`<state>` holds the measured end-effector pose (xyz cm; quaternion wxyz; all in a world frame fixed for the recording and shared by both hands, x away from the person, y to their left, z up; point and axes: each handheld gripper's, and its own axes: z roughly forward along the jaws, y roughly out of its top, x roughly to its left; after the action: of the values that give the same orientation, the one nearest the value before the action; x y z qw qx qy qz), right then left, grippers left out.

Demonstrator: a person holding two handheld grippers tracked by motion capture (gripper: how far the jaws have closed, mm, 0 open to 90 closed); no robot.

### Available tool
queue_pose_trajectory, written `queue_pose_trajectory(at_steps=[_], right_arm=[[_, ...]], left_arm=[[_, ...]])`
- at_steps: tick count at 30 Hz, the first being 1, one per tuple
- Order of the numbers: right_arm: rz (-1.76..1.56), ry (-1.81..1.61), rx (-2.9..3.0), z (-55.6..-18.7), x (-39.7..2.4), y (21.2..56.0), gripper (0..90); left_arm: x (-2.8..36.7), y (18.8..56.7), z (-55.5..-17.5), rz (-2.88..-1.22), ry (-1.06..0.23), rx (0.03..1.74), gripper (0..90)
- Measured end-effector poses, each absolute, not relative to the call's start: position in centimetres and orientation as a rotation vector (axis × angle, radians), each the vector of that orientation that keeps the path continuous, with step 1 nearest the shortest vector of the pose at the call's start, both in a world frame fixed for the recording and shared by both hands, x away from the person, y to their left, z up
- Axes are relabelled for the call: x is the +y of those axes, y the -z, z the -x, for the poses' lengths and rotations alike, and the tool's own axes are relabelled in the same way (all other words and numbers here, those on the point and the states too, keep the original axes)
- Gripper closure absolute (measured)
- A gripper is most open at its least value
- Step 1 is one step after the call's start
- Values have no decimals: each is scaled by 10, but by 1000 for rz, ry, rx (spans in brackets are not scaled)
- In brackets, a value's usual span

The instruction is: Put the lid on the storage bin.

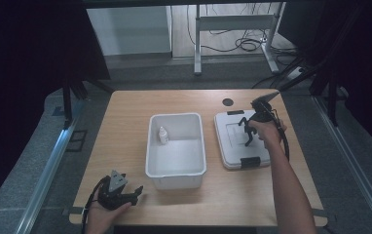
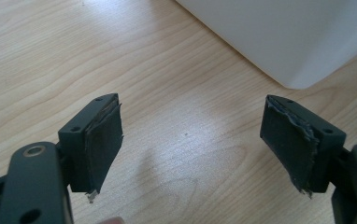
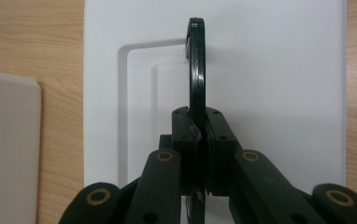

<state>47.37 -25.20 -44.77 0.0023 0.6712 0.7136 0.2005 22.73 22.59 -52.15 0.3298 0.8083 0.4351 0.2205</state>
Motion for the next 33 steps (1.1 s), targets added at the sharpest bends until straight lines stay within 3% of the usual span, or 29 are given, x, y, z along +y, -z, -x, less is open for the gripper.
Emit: queue_pose_trajectory(at_steps=[33], right_arm=[[-1985,-835,2210,-435,-254,347,853]], left_arm=[[225,523,-227,-2118,-592,1141,212]])
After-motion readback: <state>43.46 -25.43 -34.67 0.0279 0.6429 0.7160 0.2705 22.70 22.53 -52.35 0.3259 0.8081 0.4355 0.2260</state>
